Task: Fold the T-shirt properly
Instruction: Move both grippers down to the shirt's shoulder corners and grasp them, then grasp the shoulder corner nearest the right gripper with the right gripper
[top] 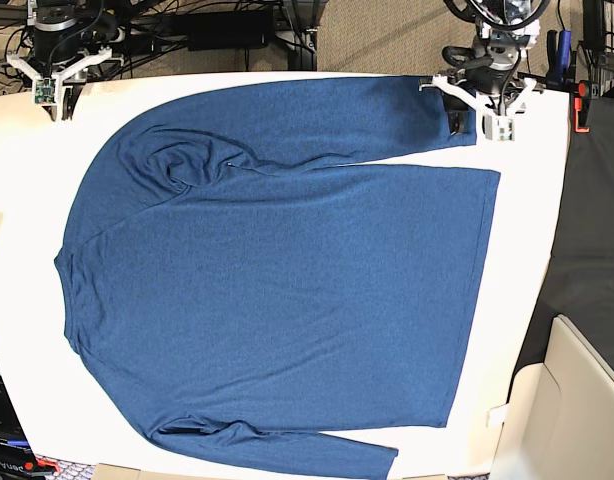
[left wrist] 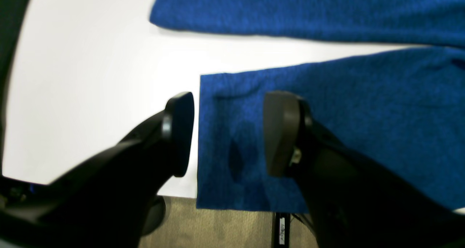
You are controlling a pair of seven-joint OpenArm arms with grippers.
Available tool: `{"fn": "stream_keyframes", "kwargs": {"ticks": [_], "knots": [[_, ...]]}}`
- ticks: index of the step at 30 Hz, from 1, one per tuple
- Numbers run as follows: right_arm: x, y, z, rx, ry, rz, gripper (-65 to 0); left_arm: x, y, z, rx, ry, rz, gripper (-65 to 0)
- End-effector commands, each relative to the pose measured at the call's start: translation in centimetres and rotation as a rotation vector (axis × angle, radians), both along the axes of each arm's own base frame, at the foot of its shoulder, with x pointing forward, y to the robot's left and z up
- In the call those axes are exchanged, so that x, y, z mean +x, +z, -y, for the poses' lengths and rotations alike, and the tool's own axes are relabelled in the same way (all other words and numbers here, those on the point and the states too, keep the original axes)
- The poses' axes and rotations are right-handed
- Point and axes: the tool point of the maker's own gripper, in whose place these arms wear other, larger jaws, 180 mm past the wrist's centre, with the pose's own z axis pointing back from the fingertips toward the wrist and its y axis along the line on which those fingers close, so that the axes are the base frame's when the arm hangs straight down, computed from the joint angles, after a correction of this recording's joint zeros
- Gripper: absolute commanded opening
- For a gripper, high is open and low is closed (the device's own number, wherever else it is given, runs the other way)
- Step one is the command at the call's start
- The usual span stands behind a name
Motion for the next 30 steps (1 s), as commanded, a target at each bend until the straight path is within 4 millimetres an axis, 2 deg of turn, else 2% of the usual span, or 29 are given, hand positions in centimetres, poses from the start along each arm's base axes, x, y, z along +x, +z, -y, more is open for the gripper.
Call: {"fn": "stream_keyframes", "kwargs": {"ticks": [1,5,17,22,23,27,30], "knots": [[0.4,1.1,0.1,-0.011,0.008,0.038,-52.4,0.2,0.4,-0.2,0.003,0.001,0.016,-34.4],[0.4,1.1,0.2,-0.005,0.004,0.04,-52.4,-0.5,-0.8,0.0,-0.015,0.02,-0.015,-30.9],[0.8,1.5,0.0,0.001,0.005,0.056,-52.3,-2.5,-4.4,0.1,-0.035,0.039,-0.115,-30.8],[1.1,1.7,0.0,0.001,0.006,0.069,-52.3,-2.7,-5.3,0.6,-0.059,0.051,-0.131,-30.9],[1.3,1.8,0.0,0.001,0.006,0.074,-52.3,-2.7,-5.4,1.3,-0.07,0.03,-0.134,-31.1],[1.4,1.9,-0.1,0.001,0.007,0.077,-52.3,-2.4,-5.1,4.3,-0.153,-0.119,-0.121,-40.2],[1.7,2.1,-0.1,0.003,0.004,0.089,-52.3,-2.6,-5.0,5.4,-0.195,-0.169,-0.12,-49.9]]}}
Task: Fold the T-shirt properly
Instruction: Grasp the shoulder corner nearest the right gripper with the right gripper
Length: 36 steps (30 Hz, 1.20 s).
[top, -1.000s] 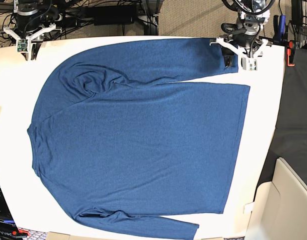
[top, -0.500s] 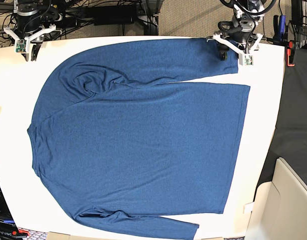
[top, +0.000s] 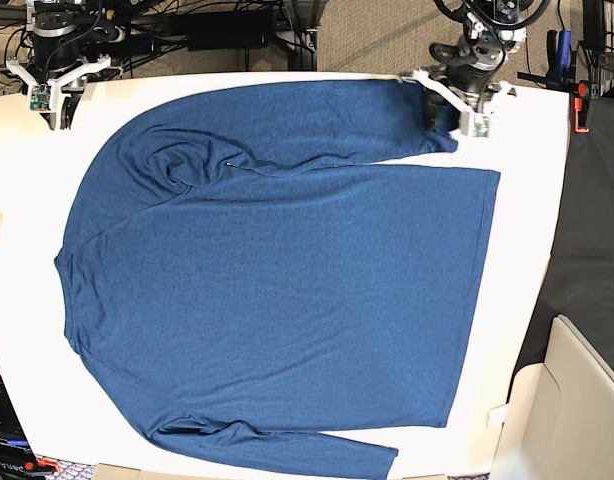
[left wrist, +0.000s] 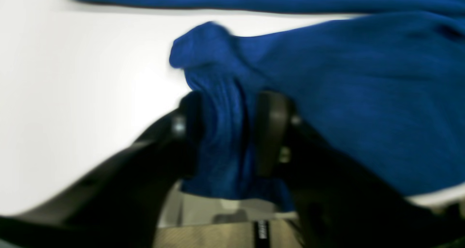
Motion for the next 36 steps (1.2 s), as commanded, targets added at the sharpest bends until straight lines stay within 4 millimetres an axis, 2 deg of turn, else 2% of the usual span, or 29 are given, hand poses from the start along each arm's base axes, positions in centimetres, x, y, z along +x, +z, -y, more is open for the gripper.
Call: {"fn": "stream_keyframes", "kwargs": {"ticks": [1,5,9,11,14,17,21,27,36], "knots": [[0.5,1.2,0.1,-0.016,0.008,0.043,-52.3,-1.8,-1.2,0.6,-0.006,-0.03,-0.088,-52.3],[0.6,1.3,0.1,-0.016,0.008,0.048,-52.3,-1.7,-1.0,1.0,-0.018,-0.052,-0.079,-59.4],[0.8,1.3,0.1,-0.013,0.007,0.051,-50.6,-1.6,-0.8,0.9,-0.014,-0.053,-0.074,-61.5],[0.8,1.0,0.2,-0.008,-0.005,0.03,-44.0,-1.2,-0.2,0.2,-0.001,-0.039,-0.052,-61.5],[1.1,0.4,0.4,0.004,-0.027,-0.005,-30.5,-0.7,0.8,-0.4,0.011,-0.029,-0.027,-61.5],[1.4,0.2,0.1,0.016,-0.027,-0.014,-23.4,-0.4,1.3,-0.3,0.016,-0.034,-0.01,-61.5],[2.5,0.2,-1.1,0.129,-0.03,0.025,-23.4,-0.5,1.3,-0.3,0.016,-0.035,-0.012,-61.5],[4.5,-0.5,-3.2,0.473,-0.089,0.014,-23.4,-0.5,1.3,-0.3,0.014,-0.034,-0.012,-61.5],[4.5,-3.6,-2.9,0.67,-0.205,-0.011,-23.4,-0.5,1.3,-0.8,0.023,-0.024,-0.013,-61.5]]}}
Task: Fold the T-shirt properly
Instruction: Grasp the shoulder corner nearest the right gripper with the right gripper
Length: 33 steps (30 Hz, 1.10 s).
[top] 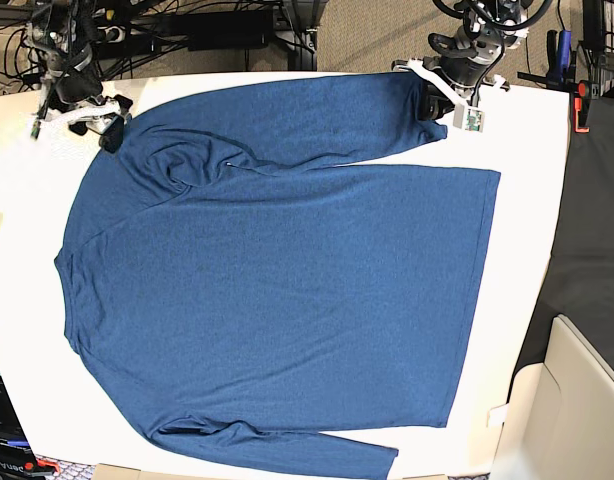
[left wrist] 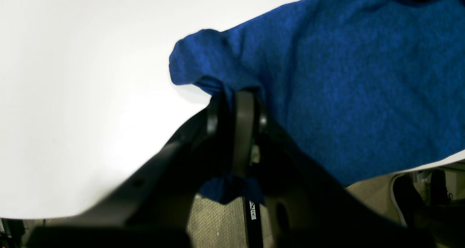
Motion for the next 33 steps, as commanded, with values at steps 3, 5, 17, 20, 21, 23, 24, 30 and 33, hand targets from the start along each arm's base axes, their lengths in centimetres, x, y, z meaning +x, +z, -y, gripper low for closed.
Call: {"fn": "stream_keyframes", "kwargs": {"ticks": [3,5,17,20,21,23,24,30,33], "knots": [[0.9,0.1,0.2,0.066,-0.031,0.045,-23.4,0.1,0.5,-0.6,0.013,0.008,0.013,-61.4],[1.0,-0.6,0.3,0.097,-0.049,0.036,-23.4,0.1,0.5,-0.6,0.013,0.008,0.013,-61.4],[2.2,-3.2,0.5,0.155,-0.1,0.01,-23.5,0.0,0.4,-0.7,0.015,0.007,0.012,-61.4],[2.6,-3.0,0.4,0.157,-0.1,0.021,-28.0,0.1,0.5,-0.6,0.013,0.007,0.013,-61.5],[3.0,-2.8,0.4,0.158,-0.1,0.03,-31.5,0.1,0.5,-0.6,0.013,0.007,0.013,-61.5],[3.1,-3.1,0.7,0.161,-0.11,0.024,-41.5,0.1,0.5,-0.6,0.013,0.007,0.013,-61.5],[3.0,-3.4,0.8,0.162,-0.114,0.019,-46.6,0.1,0.5,-0.6,0.013,0.007,0.013,-61.5],[2.3,-3.4,1.1,0.15,-0.108,0.007,-64.4,-0.6,0.3,-0.6,0.015,0.004,-0.002,-61.5],[2.3,-2.0,0.6,0.134,-0.086,0.034,-64.4,-0.8,0.2,-0.6,0.015,0.004,-0.005,-61.5]]}}
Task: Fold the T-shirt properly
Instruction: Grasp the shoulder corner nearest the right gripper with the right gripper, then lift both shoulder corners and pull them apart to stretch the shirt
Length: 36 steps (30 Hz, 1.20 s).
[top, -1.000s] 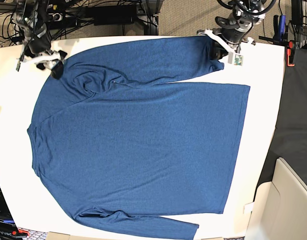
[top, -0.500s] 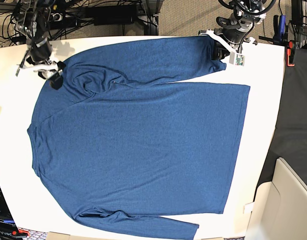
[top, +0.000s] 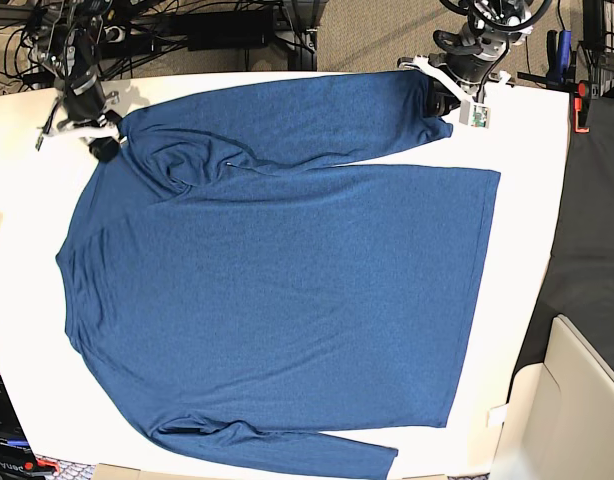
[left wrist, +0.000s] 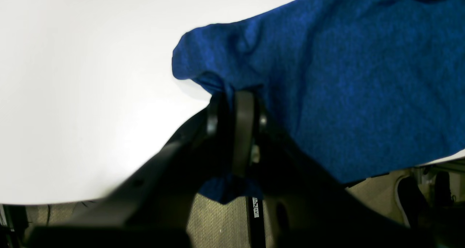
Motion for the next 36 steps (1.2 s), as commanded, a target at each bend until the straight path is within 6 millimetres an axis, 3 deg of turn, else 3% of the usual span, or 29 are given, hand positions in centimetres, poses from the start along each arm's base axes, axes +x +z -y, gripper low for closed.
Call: {"fn": "stream_keyframes", "kwargs": {"ticks": [1,4,11,16,21,23,29,36], "knots": [[0.2,1.3,0.0,-0.012,0.006,0.033,-64.4,-0.6,0.2,0.0,0.002,-0.006,-0.007,-61.5],[-0.5,2.3,0.3,-0.034,0.008,0.042,-64.4,-1.9,-0.2,-0.4,0.015,-0.016,-0.034,-61.5],[-3.2,2.5,0.6,-0.063,0.028,0.008,-64.4,-3.9,-0.6,-1.8,0.058,-0.053,-0.084,-61.6],[-4.1,4.0,1.7,-0.114,0.065,0.042,-64.4,-3.4,0.7,-1.6,0.063,-0.065,-0.03,-61.6],[-3.5,5.2,2.9,-0.142,0.049,0.079,-64.4,-1.3,3.6,-1.0,0.059,-0.075,0.102,-61.6],[-2.6,5.7,2.9,-0.143,0.048,0.106,-64.4,-0.4,4.8,-1.6,0.075,-0.064,0.15,-61.6],[-0.6,6.7,2.7,-0.14,0.048,0.161,-64.4,5.8,8.7,-2.1,0.095,-0.044,0.338,-61.4],[-0.1,6.8,2.5,-0.129,0.043,0.177,-64.4,10.7,11.8,-4.7,0.148,0.016,0.418,-61.3]]}}
